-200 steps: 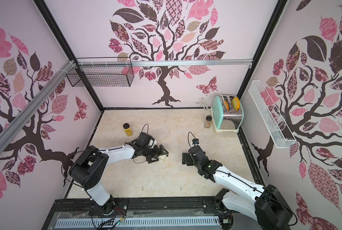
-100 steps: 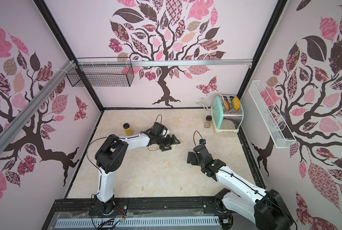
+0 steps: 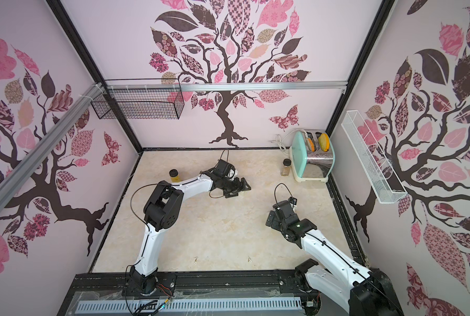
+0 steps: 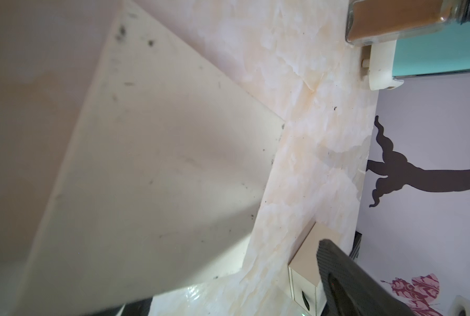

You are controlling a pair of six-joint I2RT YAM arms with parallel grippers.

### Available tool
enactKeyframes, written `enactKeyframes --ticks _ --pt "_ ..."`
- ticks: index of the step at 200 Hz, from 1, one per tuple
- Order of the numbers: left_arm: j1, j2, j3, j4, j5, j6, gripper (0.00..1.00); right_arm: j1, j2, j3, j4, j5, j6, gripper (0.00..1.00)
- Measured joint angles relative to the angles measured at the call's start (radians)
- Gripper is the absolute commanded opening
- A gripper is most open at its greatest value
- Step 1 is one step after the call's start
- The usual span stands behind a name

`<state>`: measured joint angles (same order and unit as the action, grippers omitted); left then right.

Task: Place the earrings into the drawer-style jewelry box
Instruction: Move the jewelry box to the center of the board.

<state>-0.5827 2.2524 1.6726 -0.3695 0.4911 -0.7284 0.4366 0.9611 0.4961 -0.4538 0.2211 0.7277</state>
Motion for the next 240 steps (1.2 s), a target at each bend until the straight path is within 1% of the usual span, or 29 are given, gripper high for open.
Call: enactKeyframes --ticks 19,61,89,106,136,174,205,240 --pt "0.008 0.01 0.026 -0.027 -0.028 0.021 0.92 -0.002 -0.001 -0.002 0.002 -0.014 0.013 0.99" --pt "0.022 0.107 0.19 -0.06 -0.043 0.037 0.93 -0.014 0.008 -0.024 0.008 -0.055 0.026 0.99" --pt "0.022 0.11 0.198 -0.067 -0.041 0.04 0.94 -0.036 0.012 -0.04 0.047 -0.096 0.029 0.99" --pt "0.023 0.071 0.135 -0.054 -0.036 0.043 0.95 -0.063 0.032 -0.059 0.088 -0.13 0.022 0.99" --pt "0.028 -0.056 -0.042 -0.06 -0.035 0.048 0.96 -0.1 0.101 -0.067 0.14 -0.164 -0.01 0.99" --pt "0.03 -0.227 -0.225 -0.05 -0.033 0.048 0.97 -0.112 0.214 -0.016 0.206 -0.193 -0.064 0.99" --pt "0.029 -0.341 -0.333 -0.032 -0.023 0.048 0.97 -0.113 0.294 0.025 0.237 -0.21 -0.123 0.99" --pt "0.029 -0.416 -0.424 -0.021 -0.016 0.05 0.97 -0.113 0.38 0.092 0.231 -0.217 -0.183 0.99"
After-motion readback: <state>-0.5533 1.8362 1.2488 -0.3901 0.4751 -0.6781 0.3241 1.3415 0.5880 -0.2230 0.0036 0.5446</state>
